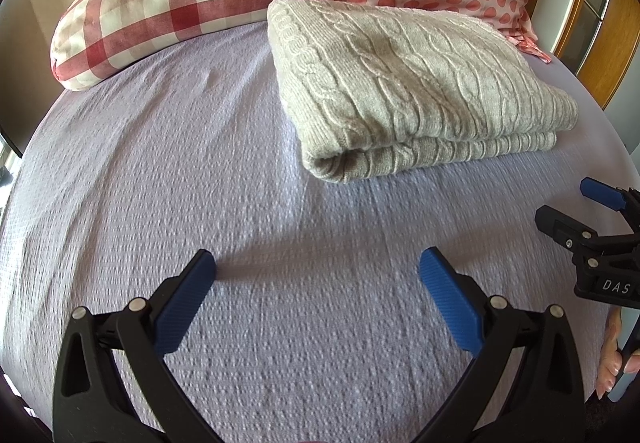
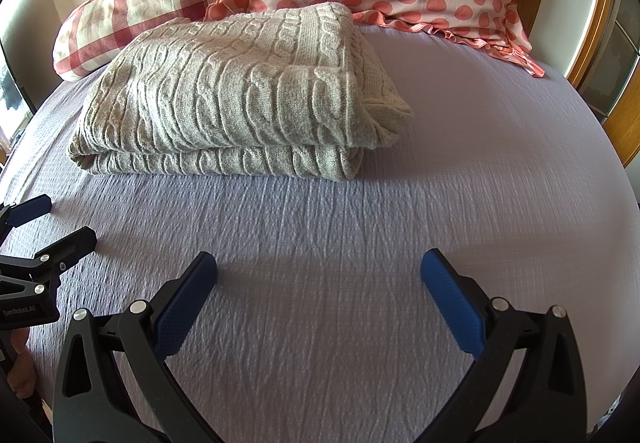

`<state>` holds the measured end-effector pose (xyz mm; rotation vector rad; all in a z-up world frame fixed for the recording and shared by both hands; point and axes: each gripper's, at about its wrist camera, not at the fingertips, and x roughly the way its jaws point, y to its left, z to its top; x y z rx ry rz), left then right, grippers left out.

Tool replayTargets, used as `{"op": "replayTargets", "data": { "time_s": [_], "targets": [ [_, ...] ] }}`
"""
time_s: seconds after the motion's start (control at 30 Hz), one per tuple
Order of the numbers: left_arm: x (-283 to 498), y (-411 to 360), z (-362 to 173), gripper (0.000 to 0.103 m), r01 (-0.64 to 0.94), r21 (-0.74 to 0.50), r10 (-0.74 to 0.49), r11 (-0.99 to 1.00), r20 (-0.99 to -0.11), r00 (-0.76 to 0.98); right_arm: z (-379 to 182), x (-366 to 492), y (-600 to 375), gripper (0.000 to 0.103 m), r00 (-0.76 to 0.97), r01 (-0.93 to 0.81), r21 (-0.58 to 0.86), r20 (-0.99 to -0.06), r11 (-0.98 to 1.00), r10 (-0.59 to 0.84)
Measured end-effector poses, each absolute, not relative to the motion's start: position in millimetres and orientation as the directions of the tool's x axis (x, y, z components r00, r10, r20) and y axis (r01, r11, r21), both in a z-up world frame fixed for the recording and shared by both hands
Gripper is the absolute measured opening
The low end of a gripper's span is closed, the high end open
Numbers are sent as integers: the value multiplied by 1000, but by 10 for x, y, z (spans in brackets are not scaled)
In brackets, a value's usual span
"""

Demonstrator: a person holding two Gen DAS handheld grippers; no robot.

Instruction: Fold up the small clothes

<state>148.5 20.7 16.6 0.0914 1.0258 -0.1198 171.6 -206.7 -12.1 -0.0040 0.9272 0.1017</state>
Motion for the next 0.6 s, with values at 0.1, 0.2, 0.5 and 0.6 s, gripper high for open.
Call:
{"op": "replayTargets", "data": {
  "time_s": [0.1,0.2,0.5,0.6],
  "targets": [
    [1492,206,165,101,144,21,-56,989,-861,506,-120,1718,-2067,102,595,-89,40,-799,995,86],
    [1497,203,167,101,146,22,-55,989,-863,502,-119,1718,-2068,102,595,-90,40,-799,995,86],
    [1490,208,165,101,150,22,-58,988,-860,507,-118,1717,-2066,102,595,-90,41,-799,995,86],
    [1480,209,165,101,152,21,-60,988,-859,509,-118,1717,-2066,102,595,-90,41,-799,995,86]
  ]
}}
